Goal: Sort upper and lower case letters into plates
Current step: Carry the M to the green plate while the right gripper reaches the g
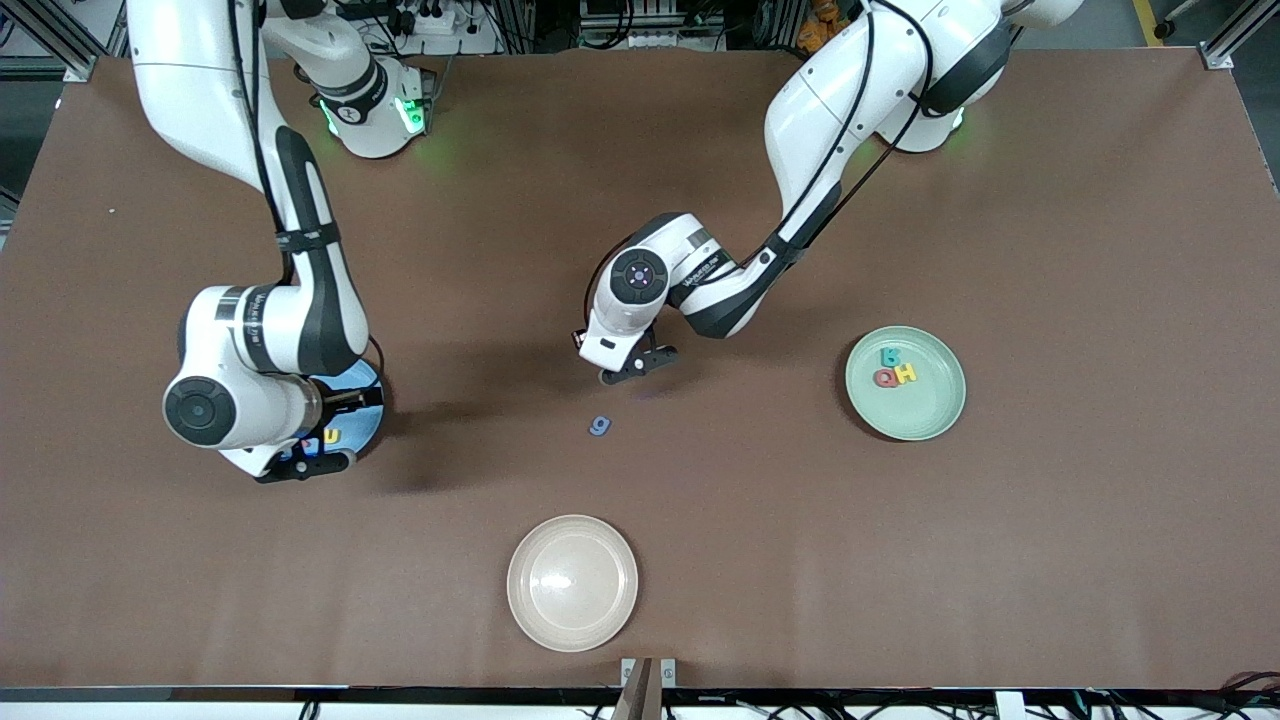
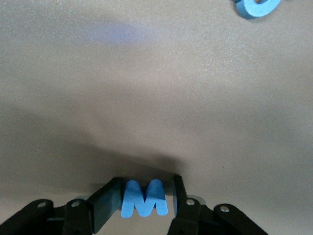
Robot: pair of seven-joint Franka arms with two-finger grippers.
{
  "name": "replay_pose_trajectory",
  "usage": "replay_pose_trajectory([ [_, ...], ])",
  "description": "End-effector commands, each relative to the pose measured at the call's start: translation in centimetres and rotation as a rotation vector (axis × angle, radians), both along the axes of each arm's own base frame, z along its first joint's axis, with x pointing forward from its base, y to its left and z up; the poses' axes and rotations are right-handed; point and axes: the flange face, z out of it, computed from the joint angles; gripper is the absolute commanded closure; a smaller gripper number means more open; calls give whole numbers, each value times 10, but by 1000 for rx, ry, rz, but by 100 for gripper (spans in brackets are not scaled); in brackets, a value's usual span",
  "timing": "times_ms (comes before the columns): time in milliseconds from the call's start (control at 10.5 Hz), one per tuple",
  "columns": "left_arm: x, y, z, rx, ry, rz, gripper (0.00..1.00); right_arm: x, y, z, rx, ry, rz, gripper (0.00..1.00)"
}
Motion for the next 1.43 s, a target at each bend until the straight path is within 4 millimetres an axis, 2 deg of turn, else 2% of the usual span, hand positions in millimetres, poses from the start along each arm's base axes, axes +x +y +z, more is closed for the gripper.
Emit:
replay_pose_trajectory([
  [0, -2, 4, -5, 20, 30, 24, 55, 3, 37, 14, -12, -42, -75, 0],
  [95, -5, 1, -2, 13, 34, 24, 54, 3, 57, 12, -9, -53, -97, 0],
  [285, -18, -11, 1, 12, 24, -10, 54, 6, 73, 7, -9, -91, -137, 0],
  [570, -26, -18, 7, 7, 19, -26, 54, 7, 70, 6, -9, -94, -137, 0],
  [760, -27, -17, 6, 16, 25, -31, 54, 18, 49, 18, 0, -109, -156, 0],
  [855, -26, -17, 7, 15, 25, -30, 56, 19, 53, 22, 1, -118, -152, 0],
  [950, -26, -17, 7, 15, 25, -30, 68, 20, 56, 26, 3, -124, -148, 0],
  [1330, -26, -17, 7, 15, 27, -28, 70, 20, 58, 30, 6, -129, -147, 0],
])
